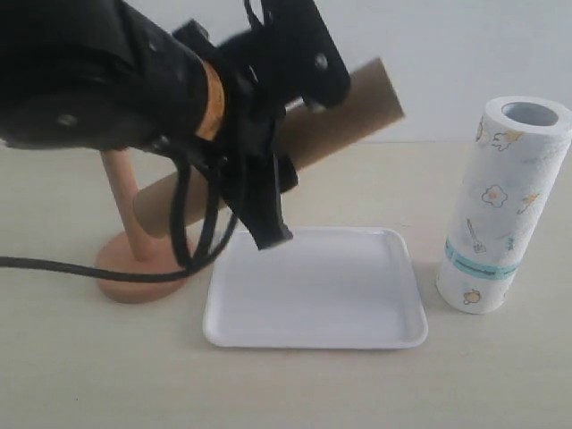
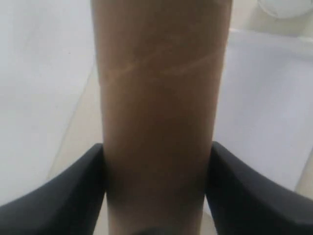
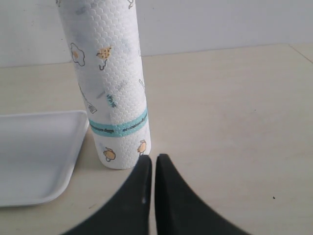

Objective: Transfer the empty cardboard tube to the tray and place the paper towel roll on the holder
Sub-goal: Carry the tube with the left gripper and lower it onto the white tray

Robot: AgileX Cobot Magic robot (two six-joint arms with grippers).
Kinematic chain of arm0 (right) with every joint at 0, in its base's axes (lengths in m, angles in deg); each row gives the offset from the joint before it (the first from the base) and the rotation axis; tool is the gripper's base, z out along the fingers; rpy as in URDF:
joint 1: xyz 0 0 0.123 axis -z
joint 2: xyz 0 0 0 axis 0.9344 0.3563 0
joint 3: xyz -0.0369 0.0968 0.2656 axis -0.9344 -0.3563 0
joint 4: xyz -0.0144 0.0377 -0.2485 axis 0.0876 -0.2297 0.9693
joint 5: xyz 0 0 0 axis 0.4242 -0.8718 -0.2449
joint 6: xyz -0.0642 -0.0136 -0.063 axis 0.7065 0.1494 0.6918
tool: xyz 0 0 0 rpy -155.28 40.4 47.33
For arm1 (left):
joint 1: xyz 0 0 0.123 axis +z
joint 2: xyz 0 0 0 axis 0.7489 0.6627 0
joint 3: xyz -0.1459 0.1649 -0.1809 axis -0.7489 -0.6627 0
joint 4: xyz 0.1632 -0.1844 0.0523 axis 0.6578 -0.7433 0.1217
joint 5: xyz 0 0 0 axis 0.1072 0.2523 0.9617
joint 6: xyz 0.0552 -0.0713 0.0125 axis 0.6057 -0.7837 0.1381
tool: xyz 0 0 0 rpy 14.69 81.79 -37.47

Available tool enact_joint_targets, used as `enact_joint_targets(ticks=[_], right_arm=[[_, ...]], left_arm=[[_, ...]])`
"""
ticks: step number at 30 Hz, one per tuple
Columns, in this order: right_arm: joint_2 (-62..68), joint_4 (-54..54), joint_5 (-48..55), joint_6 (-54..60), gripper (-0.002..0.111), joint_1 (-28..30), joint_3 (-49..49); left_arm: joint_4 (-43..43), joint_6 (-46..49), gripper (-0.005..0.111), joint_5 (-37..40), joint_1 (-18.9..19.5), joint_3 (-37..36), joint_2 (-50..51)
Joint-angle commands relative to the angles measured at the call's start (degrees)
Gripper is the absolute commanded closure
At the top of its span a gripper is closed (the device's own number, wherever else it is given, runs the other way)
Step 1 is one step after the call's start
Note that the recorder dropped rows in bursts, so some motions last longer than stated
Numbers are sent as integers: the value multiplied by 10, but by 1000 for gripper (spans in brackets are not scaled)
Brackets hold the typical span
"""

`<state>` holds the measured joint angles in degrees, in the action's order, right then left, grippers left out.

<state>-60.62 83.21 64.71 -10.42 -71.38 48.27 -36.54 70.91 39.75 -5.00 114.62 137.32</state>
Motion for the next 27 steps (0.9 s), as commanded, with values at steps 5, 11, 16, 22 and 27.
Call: enact_joint_targets(ticks=[5,11,16,22,27], right_arm=[[-3,1,-5,1,106,4,0],[-3,1,-5,1,106,4,0],[-3,1,-5,1,106,4,0],[-3,1,-5,1,106,4,0],[-3,1,-5,1,106,4,0]], left_arm=[[70,5,103,-9,-4,11,114],[74,5,103,-73,-4,11,153],[87,5,103,-67,-4,26,188],[89,16,103,-67,-4,45,230],[91,24,103,-66,-4,56,261]])
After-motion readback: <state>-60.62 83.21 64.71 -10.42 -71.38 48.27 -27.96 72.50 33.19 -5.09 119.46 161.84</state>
